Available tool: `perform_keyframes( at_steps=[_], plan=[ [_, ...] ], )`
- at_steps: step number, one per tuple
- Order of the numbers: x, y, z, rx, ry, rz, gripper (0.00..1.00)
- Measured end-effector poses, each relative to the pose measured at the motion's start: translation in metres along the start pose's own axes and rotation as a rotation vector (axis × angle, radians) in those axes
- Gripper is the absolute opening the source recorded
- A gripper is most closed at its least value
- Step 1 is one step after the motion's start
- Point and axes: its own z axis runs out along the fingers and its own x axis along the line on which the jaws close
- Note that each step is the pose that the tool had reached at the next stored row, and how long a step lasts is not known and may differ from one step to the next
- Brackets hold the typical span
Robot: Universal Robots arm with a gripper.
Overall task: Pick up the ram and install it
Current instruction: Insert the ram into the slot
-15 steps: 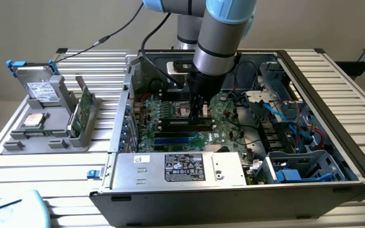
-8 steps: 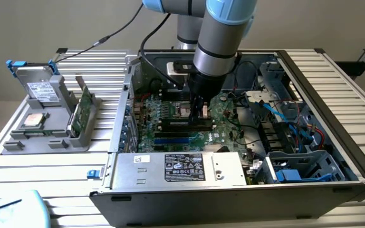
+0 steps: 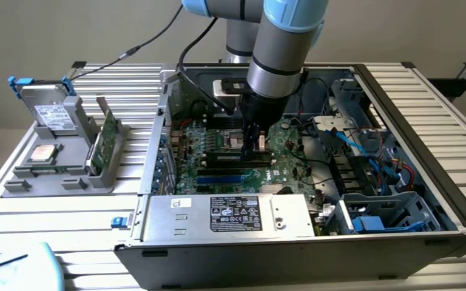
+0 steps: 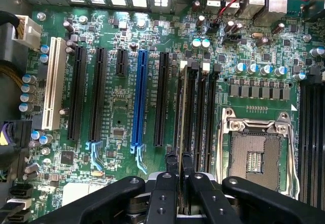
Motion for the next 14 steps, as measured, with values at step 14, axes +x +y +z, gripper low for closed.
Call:
perform_keyframes(
  at_steps=[14],
  plan=[
    [-0.0029,0.002,0.0003,0.0096,0.0147,0.002,0.14]
  ],
)
